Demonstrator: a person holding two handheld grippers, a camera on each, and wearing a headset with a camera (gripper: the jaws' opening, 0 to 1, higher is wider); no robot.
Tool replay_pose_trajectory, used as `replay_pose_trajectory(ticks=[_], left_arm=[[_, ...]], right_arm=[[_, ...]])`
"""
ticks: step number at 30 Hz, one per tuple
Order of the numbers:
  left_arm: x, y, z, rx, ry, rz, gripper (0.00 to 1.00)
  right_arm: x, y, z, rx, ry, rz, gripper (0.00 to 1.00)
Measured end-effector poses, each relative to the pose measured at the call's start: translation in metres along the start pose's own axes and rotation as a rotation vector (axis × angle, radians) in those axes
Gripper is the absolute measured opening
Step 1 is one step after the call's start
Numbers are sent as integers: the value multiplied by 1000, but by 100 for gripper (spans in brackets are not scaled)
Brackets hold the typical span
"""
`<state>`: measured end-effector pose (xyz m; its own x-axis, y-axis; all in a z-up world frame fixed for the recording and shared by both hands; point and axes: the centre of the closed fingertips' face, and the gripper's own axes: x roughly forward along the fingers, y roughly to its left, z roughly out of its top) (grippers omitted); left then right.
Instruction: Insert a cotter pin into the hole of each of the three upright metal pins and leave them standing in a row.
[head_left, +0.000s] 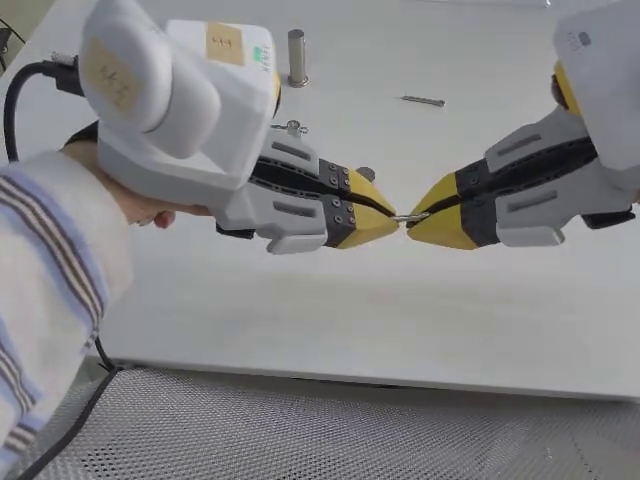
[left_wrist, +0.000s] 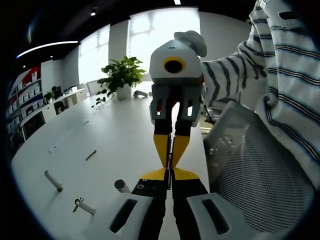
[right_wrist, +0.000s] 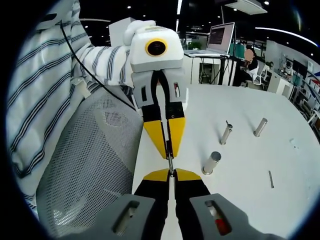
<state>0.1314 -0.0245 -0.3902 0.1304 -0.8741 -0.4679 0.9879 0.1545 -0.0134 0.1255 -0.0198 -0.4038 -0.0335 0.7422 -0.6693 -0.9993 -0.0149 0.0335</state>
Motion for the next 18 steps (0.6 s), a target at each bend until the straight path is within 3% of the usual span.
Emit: replay_pose_trajectory(ticks=[5, 8, 10, 14, 18], left_arm=[[5, -6, 4, 6, 13, -9, 0], [8, -6, 4, -68, 11, -5, 0], [9, -5, 5, -46, 12, 5, 0], [10, -5, 6, -70, 9, 11, 0], [8, 1, 5, -62, 12, 36, 8]], right_arm=[[0, 1, -1, 18, 1, 0, 0], [-2, 0, -3, 26, -6, -8, 0], [-1, -3, -4, 26, -4, -14, 0], [-2, -4, -6, 39, -8, -26, 0], [-3, -10, -8, 38, -7, -45, 0]])
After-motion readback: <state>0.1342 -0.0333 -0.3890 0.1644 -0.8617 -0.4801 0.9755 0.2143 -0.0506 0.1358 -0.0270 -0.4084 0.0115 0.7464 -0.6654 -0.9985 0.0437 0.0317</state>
